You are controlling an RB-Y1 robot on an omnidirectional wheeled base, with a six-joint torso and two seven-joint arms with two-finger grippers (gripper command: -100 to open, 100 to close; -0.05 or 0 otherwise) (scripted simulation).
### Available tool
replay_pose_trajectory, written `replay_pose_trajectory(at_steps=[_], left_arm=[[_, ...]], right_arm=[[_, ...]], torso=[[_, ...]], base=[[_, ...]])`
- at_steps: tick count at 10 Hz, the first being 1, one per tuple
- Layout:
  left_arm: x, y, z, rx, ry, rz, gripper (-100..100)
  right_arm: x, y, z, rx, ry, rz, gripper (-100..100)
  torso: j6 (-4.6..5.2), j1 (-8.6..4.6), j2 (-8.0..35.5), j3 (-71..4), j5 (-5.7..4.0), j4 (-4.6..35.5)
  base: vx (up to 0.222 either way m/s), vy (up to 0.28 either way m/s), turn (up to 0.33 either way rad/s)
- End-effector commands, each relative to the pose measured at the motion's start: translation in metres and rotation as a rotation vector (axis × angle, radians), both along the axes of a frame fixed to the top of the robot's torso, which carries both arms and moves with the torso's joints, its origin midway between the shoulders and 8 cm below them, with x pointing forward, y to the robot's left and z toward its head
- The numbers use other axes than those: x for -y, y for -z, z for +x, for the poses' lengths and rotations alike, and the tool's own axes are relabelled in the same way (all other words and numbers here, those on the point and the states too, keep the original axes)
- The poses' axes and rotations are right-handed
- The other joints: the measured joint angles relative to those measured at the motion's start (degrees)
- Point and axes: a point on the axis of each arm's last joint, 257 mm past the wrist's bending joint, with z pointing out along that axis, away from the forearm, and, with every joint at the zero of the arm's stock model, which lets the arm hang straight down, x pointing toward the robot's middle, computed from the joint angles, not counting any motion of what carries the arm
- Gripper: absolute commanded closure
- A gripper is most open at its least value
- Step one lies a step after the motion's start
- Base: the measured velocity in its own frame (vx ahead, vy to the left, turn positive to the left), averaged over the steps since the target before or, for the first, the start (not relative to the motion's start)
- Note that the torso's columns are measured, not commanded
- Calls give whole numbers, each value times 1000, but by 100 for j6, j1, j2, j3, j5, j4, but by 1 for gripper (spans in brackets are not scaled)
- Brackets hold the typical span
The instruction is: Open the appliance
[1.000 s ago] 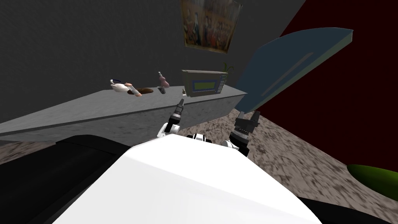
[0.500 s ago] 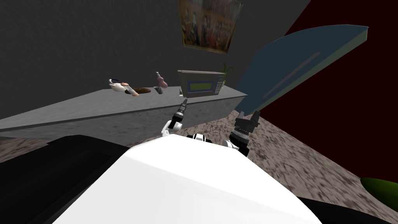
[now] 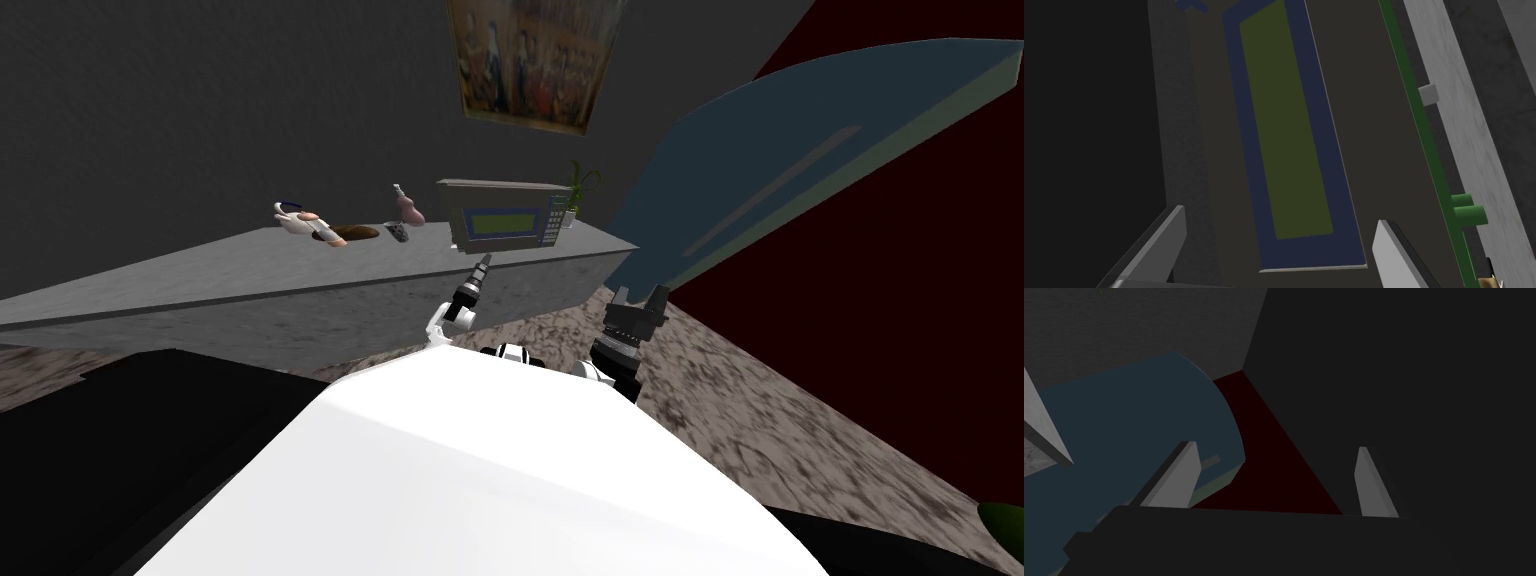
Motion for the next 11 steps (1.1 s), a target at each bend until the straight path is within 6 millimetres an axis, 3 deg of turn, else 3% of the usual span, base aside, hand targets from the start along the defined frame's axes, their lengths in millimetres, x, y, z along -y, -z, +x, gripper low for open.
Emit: replay_pose_trajectory(at_steps=[1, 11], left_arm=[[11, 9, 18, -34, 9, 28, -100], [48, 24, 79, -136, 29, 168, -100]], right_arm=[[0, 0, 0, 0, 0, 0, 0], [0, 0, 0, 0, 0, 0, 0]], torso=[[1, 1, -4, -3, 2, -2], [-1, 2, 0, 0, 2, -1]], base=[[112, -168, 81], [126, -166, 71]])
